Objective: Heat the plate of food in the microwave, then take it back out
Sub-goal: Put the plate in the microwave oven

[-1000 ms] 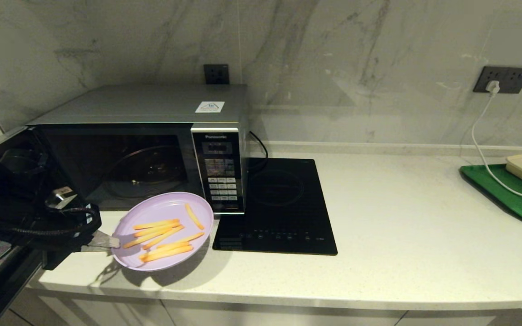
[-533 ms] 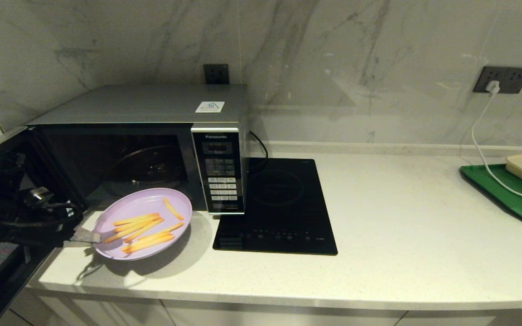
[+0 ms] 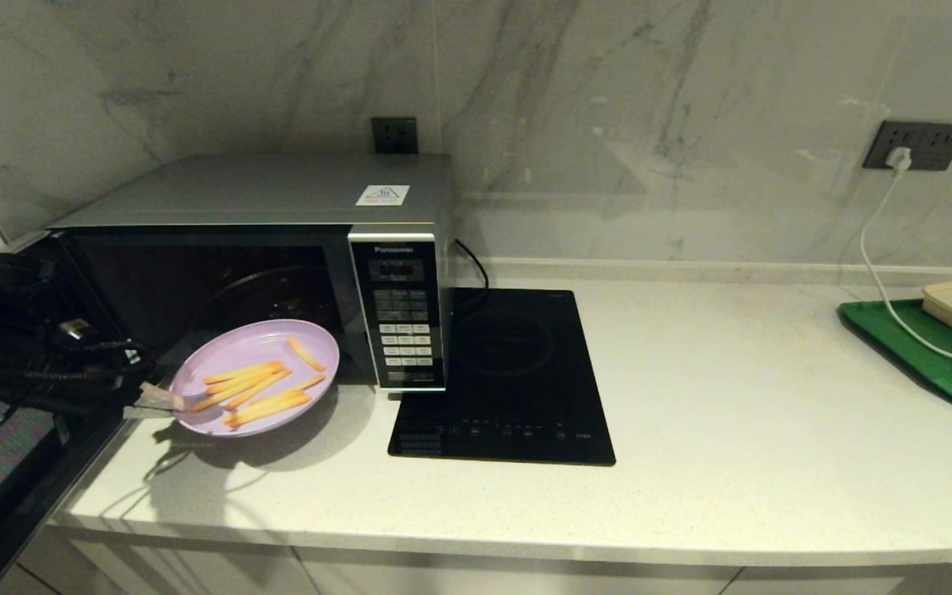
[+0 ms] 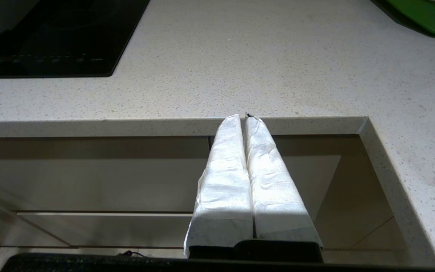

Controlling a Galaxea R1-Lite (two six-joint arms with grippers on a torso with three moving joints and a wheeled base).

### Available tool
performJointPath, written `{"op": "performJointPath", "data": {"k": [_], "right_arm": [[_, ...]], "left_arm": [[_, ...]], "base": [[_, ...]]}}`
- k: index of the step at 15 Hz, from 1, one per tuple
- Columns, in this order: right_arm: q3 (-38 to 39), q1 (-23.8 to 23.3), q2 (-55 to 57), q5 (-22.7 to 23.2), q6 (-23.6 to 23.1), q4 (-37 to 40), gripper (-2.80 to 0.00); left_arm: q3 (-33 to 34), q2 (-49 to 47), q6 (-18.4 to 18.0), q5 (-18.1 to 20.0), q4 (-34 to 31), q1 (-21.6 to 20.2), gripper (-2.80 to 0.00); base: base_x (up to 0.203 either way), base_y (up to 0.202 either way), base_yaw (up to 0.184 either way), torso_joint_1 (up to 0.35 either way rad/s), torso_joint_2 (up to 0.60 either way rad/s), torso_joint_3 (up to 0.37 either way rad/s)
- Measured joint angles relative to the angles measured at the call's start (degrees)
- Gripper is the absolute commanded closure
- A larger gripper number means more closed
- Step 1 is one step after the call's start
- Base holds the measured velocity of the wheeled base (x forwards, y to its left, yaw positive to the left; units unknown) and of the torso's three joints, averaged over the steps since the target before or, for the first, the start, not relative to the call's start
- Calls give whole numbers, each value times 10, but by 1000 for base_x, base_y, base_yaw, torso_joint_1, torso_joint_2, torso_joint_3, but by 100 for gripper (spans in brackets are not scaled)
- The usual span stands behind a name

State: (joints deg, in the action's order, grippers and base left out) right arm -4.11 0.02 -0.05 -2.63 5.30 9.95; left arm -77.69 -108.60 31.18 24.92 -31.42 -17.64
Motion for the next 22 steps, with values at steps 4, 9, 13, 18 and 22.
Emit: {"op": "performJointPath", "data": {"k": [4, 9, 13, 18, 22], "right_arm": [[0, 0, 0, 0, 0, 0, 0], [0, 0, 0, 0, 0, 0, 0], [0, 0, 0, 0, 0, 0, 0], [0, 0, 0, 0, 0, 0, 0], [0, 0, 0, 0, 0, 0, 0]], "left_arm": [[-49, -42, 33, 0, 0, 0, 0], [-78, -79, 74, -1, 1, 0, 0], [-81, -81, 129, -5, 32, 5, 0], [-81, -69, 197, -27, 46, 28, 0], [-83, -68, 248, -44, 77, 43, 0]], "base": [[0, 0, 0, 0, 0, 0], [0, 0, 0, 0, 0, 0], [0, 0, 0, 0, 0, 0], [0, 0, 0, 0, 0, 0], [0, 0, 0, 0, 0, 0]]}}
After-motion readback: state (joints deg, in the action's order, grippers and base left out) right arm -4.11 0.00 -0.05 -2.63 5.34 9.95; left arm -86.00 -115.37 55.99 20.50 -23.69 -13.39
